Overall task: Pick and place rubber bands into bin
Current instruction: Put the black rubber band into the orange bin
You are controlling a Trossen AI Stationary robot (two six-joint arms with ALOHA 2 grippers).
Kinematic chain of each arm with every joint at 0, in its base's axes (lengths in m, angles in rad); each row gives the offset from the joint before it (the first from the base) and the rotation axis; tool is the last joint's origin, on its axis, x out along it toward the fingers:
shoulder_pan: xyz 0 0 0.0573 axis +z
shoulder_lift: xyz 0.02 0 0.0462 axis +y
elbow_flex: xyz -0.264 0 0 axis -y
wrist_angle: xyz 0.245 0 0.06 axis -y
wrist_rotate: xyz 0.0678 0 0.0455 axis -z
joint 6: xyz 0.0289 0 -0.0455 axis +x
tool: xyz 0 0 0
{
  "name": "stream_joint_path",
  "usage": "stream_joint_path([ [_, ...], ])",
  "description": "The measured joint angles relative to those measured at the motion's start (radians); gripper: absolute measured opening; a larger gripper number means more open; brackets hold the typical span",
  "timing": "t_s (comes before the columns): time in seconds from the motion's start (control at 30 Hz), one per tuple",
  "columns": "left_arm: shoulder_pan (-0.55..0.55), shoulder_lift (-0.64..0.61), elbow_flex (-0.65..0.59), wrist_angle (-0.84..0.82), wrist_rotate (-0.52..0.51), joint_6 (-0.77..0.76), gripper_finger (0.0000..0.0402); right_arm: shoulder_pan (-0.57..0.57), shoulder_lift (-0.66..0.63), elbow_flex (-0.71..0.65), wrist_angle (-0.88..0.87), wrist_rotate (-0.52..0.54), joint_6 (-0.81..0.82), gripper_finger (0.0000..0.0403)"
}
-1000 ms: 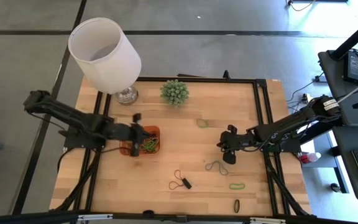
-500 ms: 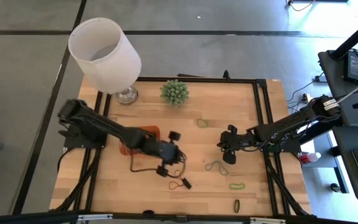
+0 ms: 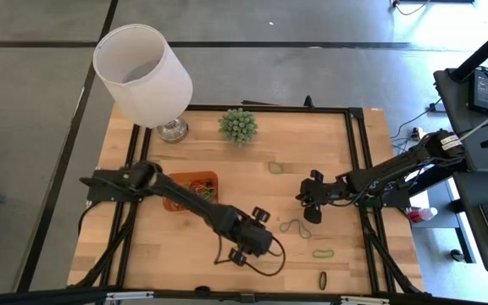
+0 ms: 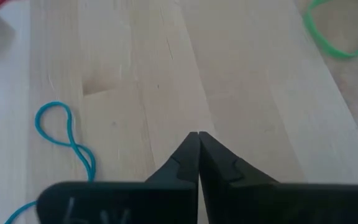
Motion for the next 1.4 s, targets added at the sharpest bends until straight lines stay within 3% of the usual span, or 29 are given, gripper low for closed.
stream_joint_path([
  [0.27,-0.011,0.16,0.131,-0.073,0.129,0.026,0.0162,0.0,0.0,0.0,0.008,0.0,0.026,0.0015],
  [0.53,-0.01,0.175,0.131,-0.063,0.149,0.022,0.0161,0.0,0.0,0.0,0.008,0.0,0.047,0.0015],
  [0.8,-0.009,0.221,0.125,-0.046,0.228,-0.031,0.0128,0.0,0.0,0.0,0.009,0.0,0.048,0.0016],
  [0.93,-0.009,0.223,0.126,-0.04,0.252,-0.029,0.0081,0.0,0.0,0.0,0.009,0.0,0.052,0.0016],
  [1.07,-0.009,0.186,0.143,-0.118,0.231,0.009,0.0012,0.0,0.001,0.0,0.012,0.0,0.053,0.0016],
  [1.4,0.004,-0.04,0.169,-0.327,0.117,-0.061,0.0003,0.003,0.001,0.0,0.008,-0.001,0.088,0.0016],
])
